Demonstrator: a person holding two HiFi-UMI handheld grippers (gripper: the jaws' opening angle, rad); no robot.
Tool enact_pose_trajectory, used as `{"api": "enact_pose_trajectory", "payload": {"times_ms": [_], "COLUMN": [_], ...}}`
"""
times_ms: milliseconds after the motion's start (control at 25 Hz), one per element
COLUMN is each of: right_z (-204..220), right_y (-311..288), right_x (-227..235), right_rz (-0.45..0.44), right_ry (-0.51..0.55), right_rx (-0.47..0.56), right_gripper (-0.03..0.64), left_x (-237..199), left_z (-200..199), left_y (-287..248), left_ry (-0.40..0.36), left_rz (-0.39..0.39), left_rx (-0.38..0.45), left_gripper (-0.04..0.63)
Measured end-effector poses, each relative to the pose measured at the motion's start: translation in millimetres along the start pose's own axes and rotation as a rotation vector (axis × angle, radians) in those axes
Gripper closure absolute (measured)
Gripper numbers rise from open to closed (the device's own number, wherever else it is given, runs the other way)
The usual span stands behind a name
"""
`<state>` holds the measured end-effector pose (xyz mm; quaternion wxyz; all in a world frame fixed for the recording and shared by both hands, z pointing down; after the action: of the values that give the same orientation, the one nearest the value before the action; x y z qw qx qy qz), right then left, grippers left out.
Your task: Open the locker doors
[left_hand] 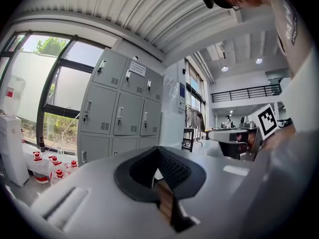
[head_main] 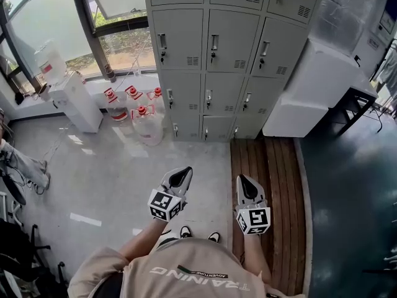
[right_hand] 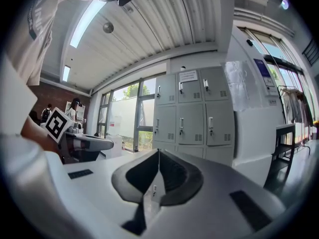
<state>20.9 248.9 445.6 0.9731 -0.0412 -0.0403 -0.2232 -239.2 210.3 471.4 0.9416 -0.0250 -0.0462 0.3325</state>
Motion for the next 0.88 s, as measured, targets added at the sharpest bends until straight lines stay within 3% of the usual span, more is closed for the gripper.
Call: {"api": "enact_pose_trajectory", "payload": {"times_ms": [200, 480, 880], "right_z": [-1, 6, 9], "right_y": [-7, -12, -35], "right_x": [-8, -9, 32], "right_rz": [0.017, 0.085, 0.121], "right_ry": [0.005, 0.024, 0.025], "right_rx": [-0.005, -0.023, -0.023], "right_gripper": [0.606, 0.606, 0.606], "left_x": [-14, -32, -44], "left_z": [-2, 8, 13], "left_y": [1, -12, -66], "left_ry": [0.051, 0.027, 0.042], "left_rz": [0.022, 0.094, 0.114], "left_rx": [0.013, 0.007, 0.012], "left_gripper": [0.588, 0.588, 0.588]}}
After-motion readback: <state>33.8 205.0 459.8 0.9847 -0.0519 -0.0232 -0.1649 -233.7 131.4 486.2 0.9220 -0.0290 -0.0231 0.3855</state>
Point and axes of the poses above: the fingertips, and each gripper's own axes: y backward along the fingers, x to its right, z out of its underside, the point moved 9 cm from there along y, backward along the fingers, and after that the axes turned 9 degrees about -y, right-handed, at the moved point
